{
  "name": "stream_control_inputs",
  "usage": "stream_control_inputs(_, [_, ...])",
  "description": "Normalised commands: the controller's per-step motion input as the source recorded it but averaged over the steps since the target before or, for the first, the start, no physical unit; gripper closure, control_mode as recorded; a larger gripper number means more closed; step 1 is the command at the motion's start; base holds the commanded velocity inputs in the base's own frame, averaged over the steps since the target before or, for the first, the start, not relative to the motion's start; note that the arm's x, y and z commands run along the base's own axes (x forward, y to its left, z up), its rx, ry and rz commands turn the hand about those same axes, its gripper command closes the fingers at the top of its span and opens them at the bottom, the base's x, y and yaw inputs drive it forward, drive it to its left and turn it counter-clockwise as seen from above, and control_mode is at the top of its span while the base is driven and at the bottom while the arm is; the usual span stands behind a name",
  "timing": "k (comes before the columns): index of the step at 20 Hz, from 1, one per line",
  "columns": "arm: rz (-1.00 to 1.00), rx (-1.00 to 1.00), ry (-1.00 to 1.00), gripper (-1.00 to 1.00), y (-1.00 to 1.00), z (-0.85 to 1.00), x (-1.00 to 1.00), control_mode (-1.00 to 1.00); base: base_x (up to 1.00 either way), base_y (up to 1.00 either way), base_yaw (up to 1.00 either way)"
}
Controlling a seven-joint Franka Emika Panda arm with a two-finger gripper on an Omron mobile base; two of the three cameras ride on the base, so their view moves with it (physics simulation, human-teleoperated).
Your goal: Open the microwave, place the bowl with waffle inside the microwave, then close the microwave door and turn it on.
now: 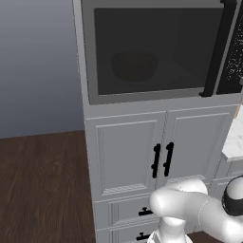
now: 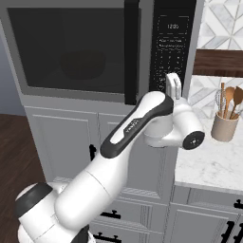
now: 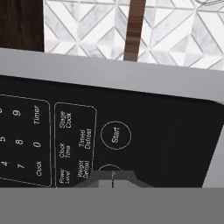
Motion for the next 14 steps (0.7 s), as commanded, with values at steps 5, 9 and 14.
stream_control_inputs(5, [0.0, 0.0, 0.0, 1.0, -0.22, 0.0, 0.36, -1.0, 0.0, 0.0, 0.0])
stream_control_inputs(9, [-0.02, 0.0, 0.0, 1.0, -0.25, 0.0, 0.31, -1.0, 0.0, 0.0, 0.0])
stream_control_inputs(14, [-0.01, 0.0, 0.0, 1.0, -0.21, -0.01, 0.4, -1.0, 0.0, 0.0, 0.0])
